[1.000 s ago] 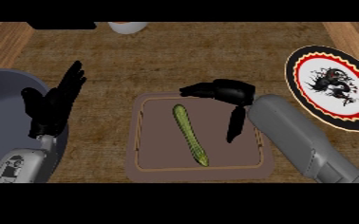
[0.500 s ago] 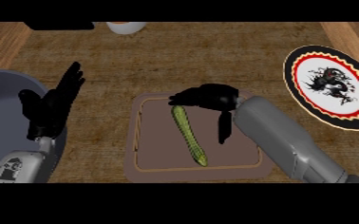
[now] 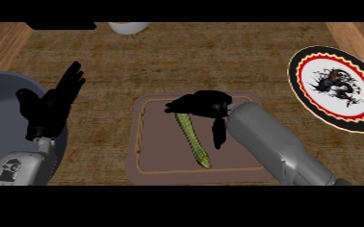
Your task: Pick the squash from the tray and place it in the plate
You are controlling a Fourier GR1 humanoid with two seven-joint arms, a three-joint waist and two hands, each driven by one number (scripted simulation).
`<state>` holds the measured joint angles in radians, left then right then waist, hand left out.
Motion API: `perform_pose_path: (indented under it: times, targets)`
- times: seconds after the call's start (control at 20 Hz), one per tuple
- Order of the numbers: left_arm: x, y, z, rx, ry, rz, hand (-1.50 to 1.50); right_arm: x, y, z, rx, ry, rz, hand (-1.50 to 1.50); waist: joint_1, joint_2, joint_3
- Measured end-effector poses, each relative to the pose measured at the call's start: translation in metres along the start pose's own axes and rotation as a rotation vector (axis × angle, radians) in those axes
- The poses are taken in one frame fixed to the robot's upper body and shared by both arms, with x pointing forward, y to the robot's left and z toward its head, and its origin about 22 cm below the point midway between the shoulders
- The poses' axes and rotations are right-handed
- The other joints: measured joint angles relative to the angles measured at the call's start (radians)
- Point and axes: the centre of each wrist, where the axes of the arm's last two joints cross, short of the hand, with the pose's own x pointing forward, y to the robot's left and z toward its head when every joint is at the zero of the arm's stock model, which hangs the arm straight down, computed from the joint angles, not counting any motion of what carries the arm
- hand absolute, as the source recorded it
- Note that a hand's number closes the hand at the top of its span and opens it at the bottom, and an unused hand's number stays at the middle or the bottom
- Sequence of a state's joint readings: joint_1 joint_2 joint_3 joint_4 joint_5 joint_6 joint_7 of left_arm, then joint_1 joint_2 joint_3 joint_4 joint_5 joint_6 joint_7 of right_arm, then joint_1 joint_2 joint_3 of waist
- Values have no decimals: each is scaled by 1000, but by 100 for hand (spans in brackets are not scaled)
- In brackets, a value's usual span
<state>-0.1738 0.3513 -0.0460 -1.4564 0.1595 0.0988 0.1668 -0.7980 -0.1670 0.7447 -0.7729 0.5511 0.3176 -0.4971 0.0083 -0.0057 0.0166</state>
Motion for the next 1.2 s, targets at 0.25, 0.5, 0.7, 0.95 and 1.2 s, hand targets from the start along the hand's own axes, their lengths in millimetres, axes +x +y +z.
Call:
perform_pose_path:
  times: [0.25, 0.5, 0.7, 0.95, 1.2]
  targets:
    - [-2, -4, 2, -2, -11, -1, 0, 6, 3, -7, 3, 15, 23, -150, -3, -1, 1]
    - [-2, -3, -1, 3, -10, -5, 0, 9, 7, -20, 36, 22, 71, -150, 1, -5, -2]
    - [-2, -6, 1, 2, -6, 2, 0, 11, 7, -23, 90, -7, 117, 150, 1, -9, -4]
    - [-2, -6, 2, 6, 0, 0, 0, 17, 10, -26, 103, -62, 139, 150, -3, -13, -5]
    - [1, -3, 4, 4, 5, 12, 0, 18, 15, -27, 81, -91, 143, 150, -3, -18, -13]
